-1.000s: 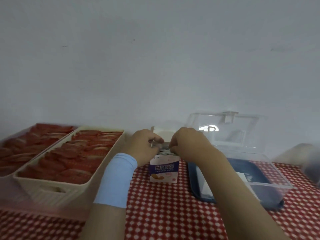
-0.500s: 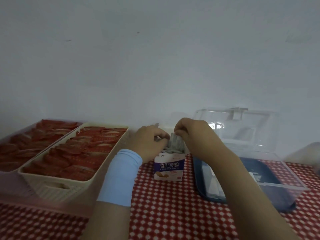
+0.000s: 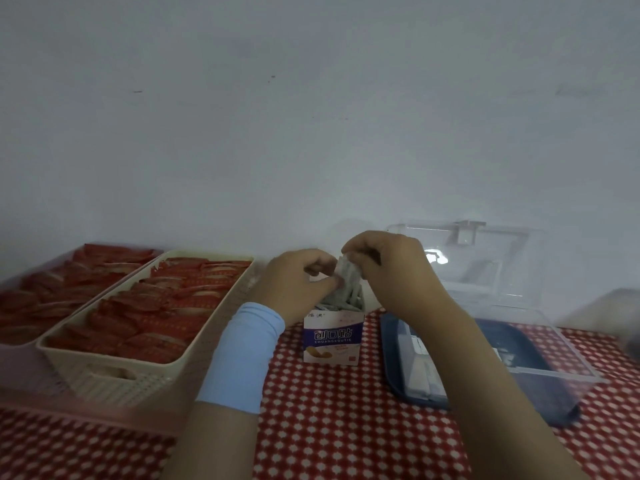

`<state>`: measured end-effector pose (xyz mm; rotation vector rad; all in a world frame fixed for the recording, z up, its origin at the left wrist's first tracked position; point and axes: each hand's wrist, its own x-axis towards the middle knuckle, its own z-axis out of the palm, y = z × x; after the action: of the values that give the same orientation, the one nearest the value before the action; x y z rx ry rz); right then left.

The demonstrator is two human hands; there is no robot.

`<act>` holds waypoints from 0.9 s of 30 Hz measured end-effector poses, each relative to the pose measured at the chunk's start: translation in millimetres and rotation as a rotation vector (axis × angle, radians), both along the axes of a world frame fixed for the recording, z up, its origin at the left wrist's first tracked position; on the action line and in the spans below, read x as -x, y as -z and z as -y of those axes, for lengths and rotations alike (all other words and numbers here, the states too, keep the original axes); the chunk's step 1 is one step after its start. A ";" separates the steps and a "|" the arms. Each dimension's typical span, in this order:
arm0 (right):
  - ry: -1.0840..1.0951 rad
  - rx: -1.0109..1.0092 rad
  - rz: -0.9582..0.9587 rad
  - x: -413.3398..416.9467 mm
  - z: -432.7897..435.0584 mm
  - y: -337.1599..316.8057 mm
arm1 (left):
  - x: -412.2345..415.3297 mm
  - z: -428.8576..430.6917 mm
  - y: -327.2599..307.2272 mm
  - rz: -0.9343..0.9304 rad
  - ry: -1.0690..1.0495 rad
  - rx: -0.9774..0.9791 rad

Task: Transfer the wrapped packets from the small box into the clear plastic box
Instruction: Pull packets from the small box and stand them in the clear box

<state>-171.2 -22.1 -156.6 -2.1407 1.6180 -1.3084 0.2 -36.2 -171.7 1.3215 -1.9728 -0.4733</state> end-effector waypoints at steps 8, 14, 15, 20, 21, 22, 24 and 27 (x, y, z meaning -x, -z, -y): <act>-0.068 -0.026 0.102 -0.3 -1.3 -3.0 | 6.3 5.1 1.5 -0.188 -0.004 0.087; -0.243 -0.046 0.399 5.3 -9.2 -15.1 | -3.4 1.4 -13.7 -0.409 0.182 -0.183; -0.280 -0.083 0.450 6.8 -10.9 -16.6 | -4.8 -0.9 -15.6 -0.504 0.267 -0.308; -0.385 -0.222 0.544 5.5 -14.2 -13.0 | -3.9 -9.0 -12.7 -0.877 0.558 -0.715; -0.382 -0.233 0.553 4.6 -14.1 -11.6 | -3.9 -9.5 -10.5 -0.885 0.548 -0.714; -0.372 -0.237 0.548 4.2 -13.4 -10.0 | -3.6 -10.5 -9.0 -0.887 0.537 -0.719; -0.359 -0.244 0.526 3.5 -12.6 -7.6 | -2.8 -11.0 -6.7 -0.898 0.517 -0.729; -0.341 -0.257 0.418 0.4 -13.3 -5.9 | -1.0 -9.5 -5.5 -0.927 0.461 -0.714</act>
<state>-171.6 -8.8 -150.7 -1.7462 1.1277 -1.2520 1.2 -26.6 -166.2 0.7241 -1.2938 -1.7663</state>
